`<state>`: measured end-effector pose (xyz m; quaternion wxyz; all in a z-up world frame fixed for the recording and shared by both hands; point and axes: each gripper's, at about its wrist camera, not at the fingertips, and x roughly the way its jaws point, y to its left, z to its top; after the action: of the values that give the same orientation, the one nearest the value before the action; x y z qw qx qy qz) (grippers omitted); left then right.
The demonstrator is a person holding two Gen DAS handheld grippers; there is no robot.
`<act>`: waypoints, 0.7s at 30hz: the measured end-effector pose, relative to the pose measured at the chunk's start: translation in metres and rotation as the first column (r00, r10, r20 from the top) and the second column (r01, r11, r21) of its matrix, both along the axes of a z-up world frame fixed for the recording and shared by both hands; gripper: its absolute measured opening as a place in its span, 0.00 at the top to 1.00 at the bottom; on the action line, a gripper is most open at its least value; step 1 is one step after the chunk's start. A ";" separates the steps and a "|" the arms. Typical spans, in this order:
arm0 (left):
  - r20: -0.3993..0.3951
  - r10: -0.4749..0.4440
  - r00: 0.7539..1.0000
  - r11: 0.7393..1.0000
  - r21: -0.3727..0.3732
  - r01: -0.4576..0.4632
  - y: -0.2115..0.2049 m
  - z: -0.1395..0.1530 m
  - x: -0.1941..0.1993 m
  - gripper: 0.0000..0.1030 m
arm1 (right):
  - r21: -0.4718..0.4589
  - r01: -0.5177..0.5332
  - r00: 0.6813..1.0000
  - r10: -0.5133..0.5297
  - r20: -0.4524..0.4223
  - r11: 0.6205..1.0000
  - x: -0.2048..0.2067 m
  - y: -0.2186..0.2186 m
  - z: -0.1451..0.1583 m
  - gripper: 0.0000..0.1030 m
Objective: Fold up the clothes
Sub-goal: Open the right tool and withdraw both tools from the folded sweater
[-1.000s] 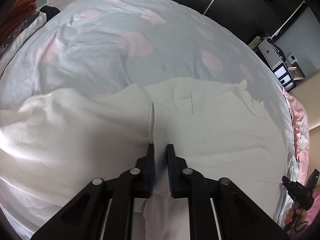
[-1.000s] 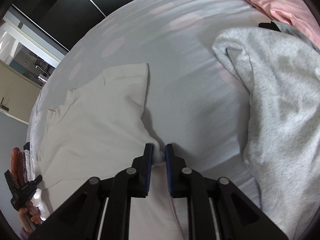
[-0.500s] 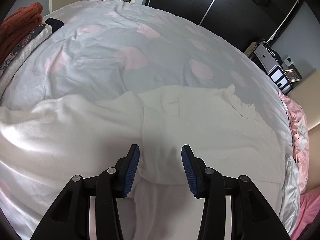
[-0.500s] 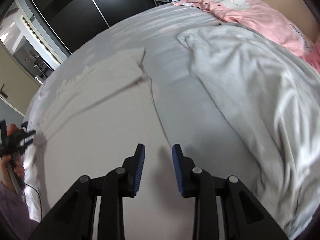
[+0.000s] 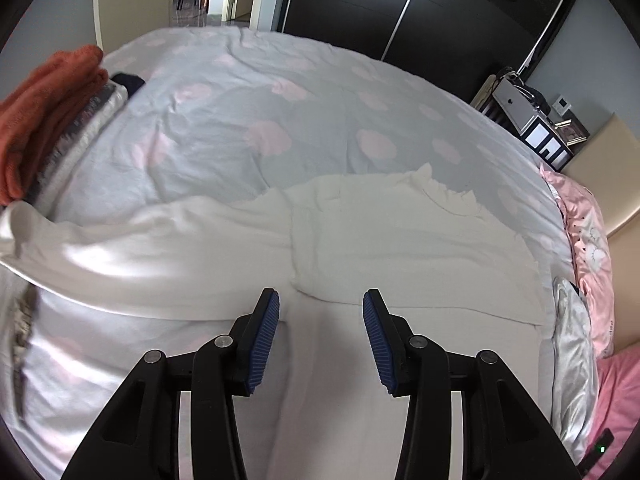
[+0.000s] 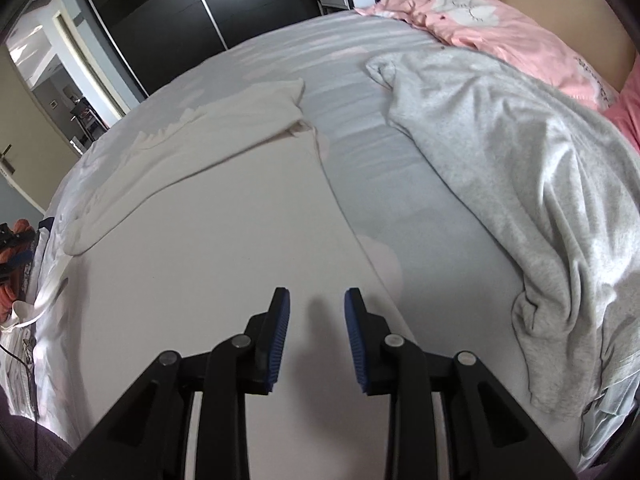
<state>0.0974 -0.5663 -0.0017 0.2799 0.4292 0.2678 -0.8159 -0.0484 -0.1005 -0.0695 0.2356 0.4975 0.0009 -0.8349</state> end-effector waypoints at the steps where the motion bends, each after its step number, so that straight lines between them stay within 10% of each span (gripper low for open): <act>1: 0.018 0.007 1.000 1.000 -0.028 -0.007 -0.006 0.009 0.011 0.56 | -0.002 -0.007 1.000 0.007 -0.011 1.000 0.003 -0.001 0.003 0.73; 10: 0.110 0.193 0.975 0.971 -0.162 -0.174 -0.091 0.062 0.122 0.56 | -0.066 -0.011 1.000 0.010 -0.021 0.998 0.003 0.002 0.010 0.73; 21: 0.145 0.364 0.920 0.925 -0.174 -0.339 -0.152 0.058 0.240 0.56 | -0.036 -0.080 0.996 0.078 -0.051 0.996 0.002 -0.026 0.003 0.73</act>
<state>0.3377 -0.7179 0.0562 0.4751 0.4224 0.2546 -0.7288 -0.0462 -0.1265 -0.0664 0.2779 0.4717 0.0105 -0.8368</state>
